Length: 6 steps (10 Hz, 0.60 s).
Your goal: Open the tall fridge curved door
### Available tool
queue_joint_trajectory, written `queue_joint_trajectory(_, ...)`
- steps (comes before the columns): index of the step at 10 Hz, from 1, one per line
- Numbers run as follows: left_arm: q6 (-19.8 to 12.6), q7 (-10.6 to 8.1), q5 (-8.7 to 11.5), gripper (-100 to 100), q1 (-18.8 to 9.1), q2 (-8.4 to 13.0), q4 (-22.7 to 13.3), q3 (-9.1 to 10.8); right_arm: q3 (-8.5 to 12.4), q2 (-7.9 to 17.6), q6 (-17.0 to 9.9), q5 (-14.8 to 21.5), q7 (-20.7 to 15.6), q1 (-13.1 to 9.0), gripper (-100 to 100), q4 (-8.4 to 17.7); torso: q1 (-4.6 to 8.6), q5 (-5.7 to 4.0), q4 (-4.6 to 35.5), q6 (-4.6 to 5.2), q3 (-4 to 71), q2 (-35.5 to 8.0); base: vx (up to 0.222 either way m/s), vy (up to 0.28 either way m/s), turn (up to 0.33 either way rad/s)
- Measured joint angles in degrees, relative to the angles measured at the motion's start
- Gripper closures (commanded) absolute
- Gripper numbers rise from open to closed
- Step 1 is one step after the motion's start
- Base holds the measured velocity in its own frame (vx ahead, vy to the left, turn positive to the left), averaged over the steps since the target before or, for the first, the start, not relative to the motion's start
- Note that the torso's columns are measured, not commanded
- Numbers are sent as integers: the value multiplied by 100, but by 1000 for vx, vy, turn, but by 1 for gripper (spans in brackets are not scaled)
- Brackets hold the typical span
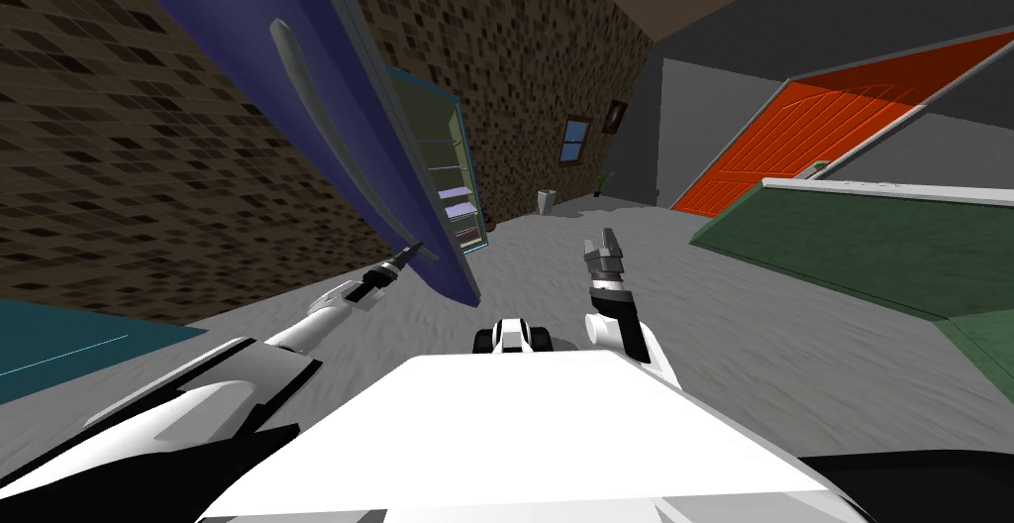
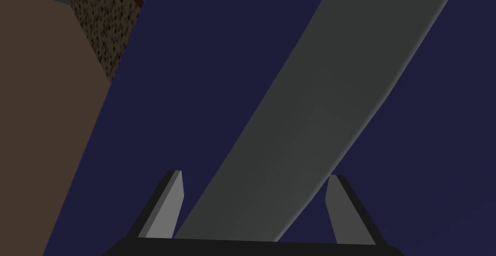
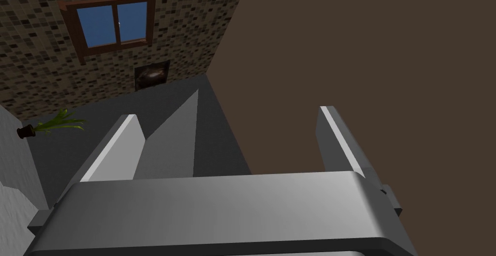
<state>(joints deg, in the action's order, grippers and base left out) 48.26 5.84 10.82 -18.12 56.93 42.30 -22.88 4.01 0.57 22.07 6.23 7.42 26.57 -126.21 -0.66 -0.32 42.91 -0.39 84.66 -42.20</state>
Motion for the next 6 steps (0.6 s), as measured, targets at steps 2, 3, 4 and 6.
queue_joint_trajectory(2,152,-111,60,100,281,232,235,-28,0,0,0,0,0,0,0,0,-2,-5,1,2,3,0,-37,48,24)
queue_joint_trajectory(3,274,-130,43,100,240,216,174,-56,0,0,0,0,0,0,0,0,21,-8,0,15,2,1,-10,14,3)
queue_joint_trajectory(4,437,-161,6,100,143,182,8,-107,-1,0,0,0,0,0,0,0,35,-15,1,19,6,6,1,-7,-16)
queue_joint_trajectory(6,674,-256,25,100,224,280,-139,-147,0,0,0,0,0,0,0,-1,7,-7,-4,-3,-1,-7,-29,47,24)
